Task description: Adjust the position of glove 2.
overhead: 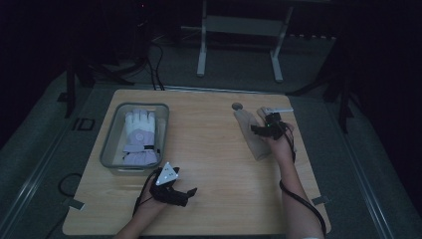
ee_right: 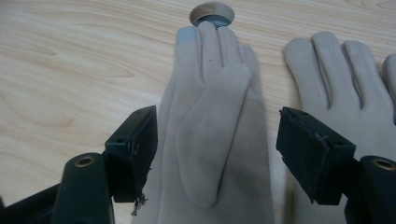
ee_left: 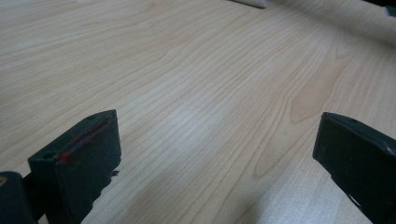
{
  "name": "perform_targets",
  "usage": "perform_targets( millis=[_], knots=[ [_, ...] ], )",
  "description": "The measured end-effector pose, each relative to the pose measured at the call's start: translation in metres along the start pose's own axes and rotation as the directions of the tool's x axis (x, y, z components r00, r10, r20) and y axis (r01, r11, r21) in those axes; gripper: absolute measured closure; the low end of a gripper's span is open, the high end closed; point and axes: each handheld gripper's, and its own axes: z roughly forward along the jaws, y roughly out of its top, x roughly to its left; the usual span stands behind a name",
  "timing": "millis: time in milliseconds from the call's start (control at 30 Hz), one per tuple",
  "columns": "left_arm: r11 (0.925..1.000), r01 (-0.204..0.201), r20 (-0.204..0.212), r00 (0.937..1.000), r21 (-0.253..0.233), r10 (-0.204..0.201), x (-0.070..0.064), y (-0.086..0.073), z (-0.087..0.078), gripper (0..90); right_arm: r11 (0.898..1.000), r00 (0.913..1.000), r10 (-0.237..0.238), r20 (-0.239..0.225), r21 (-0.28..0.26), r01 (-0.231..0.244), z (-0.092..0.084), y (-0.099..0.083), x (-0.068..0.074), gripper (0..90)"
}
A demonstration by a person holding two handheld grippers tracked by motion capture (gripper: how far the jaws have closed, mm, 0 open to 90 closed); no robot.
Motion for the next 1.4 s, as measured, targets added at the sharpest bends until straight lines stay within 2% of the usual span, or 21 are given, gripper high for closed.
perform_targets(
  millis=[133, 300, 467, 567, 633, 667, 700, 733, 833, 900, 1000, 1167, 1367, 1400],
  knots=[
    [1.0000, -0.002, -0.006, 1.0000, 0.005, 0.002, 0.000, -0.001, 0.001, 1.4, 1.000, 0.9995, 0.024, -0.022, 0.017, -0.023, 0.010, 0.007, -0.004, 33.6],
    [1.0000, -0.006, -0.004, 1.0000, 0.005, 0.006, 0.000, -0.001, 0.001, 1.4, 0.998, 0.9998, 0.016, 0.007, 0.055, -0.016, 0.026, 0.010, -0.004, 33.5],
    [0.9999, -0.010, -0.001, 1.0000, 0.004, 0.010, 0.000, -0.001, 0.001, 1.4, 0.994, 0.9996, 0.005, 0.028, 0.109, -0.008, 0.043, -0.001, -0.001, 33.2],
    [1.0000, -0.008, -0.002, 1.0000, 0.005, 0.008, 0.000, -0.001, 0.001, 1.4, 0.994, 0.9963, -0.049, 0.071, 0.097, 0.042, 0.045, -0.004, 0.005, 38.4],
    [0.9999, -0.009, -0.004, 0.9999, 0.006, 0.009, -0.001, -0.001, 0.001, 1.4, 0.994, 0.9956, -0.055, 0.076, 0.094, 0.048, 0.043, -0.005, 0.008, 48.4],
    [1.0000, -0.006, -0.003, 1.0000, 0.007, 0.006, -0.001, -0.001, 0.001, 1.4, 0.995, 0.9954, -0.047, 0.084, 0.092, 0.039, 0.042, -0.005, 0.010, 54.7],
    [1.0000, -0.004, -0.001, 1.0000, 0.008, 0.004, -0.001, -0.001, 0.001, 1.4, 0.996, 0.9950, -0.040, 0.092, 0.089, 0.032, 0.041, -0.005, 0.011, 66.4],
    [1.0000, -0.004, -0.002, 1.0000, 0.009, 0.004, -0.001, -0.001, 0.001, 1.4, 0.996, 0.9945, -0.028, 0.101, 0.092, 0.018, 0.040, -0.006, 0.012, 71.4],
    [0.9999, -0.003, -0.003, 1.0000, 0.010, 0.003, -0.001, -0.001, 0.001, 1.4, 0.995, 0.9940, 0.034, 0.104, 0.086, -0.043, 0.037, -0.007, 0.013, 75.9],
    [0.9999, 0.001, -0.004, 1.0000, 0.011, -0.001, -0.001, -0.001, 0.001, 1.4, 0.991, 0.9924, 0.107, 0.060, 0.070, -0.111, 0.033, -0.008, 0.016, 76.4],
    [0.9999, 0.007, -0.004, 1.0000, 0.014, -0.007, -0.001, -0.001, 0.002, 1.4, 0.989, 0.9904, 0.138, 0.016, 0.052, -0.138, 0.027, -0.008, 0.028, 76.5],
    [0.9999, 0.007, -0.008, 0.9999, 0.014, -0.007, -0.001, -0.001, 0.002, 1.4, 0.990, 0.9896, 0.142, -0.021, 0.013, -0.142, 0.014, -0.006, 0.060, 76.6],
    [0.9999, 0.002, -0.011, 0.9999, 0.011, -0.002, -0.001, -0.001, 0.002, 1.4, 0.988, 0.9879, 0.153, -0.029, -0.011, -0.153, 0.003, -0.003, 0.102, 76.5],
    [0.9999, 0.002, -0.011, 0.9999, 0.011, -0.002, -0.001, -0.001, 0.002, 1.4, 0.988, 0.9879, 0.153, -0.029, -0.011, -0.153, 0.003, -0.003, 0.102, 76.5]
  ],
)
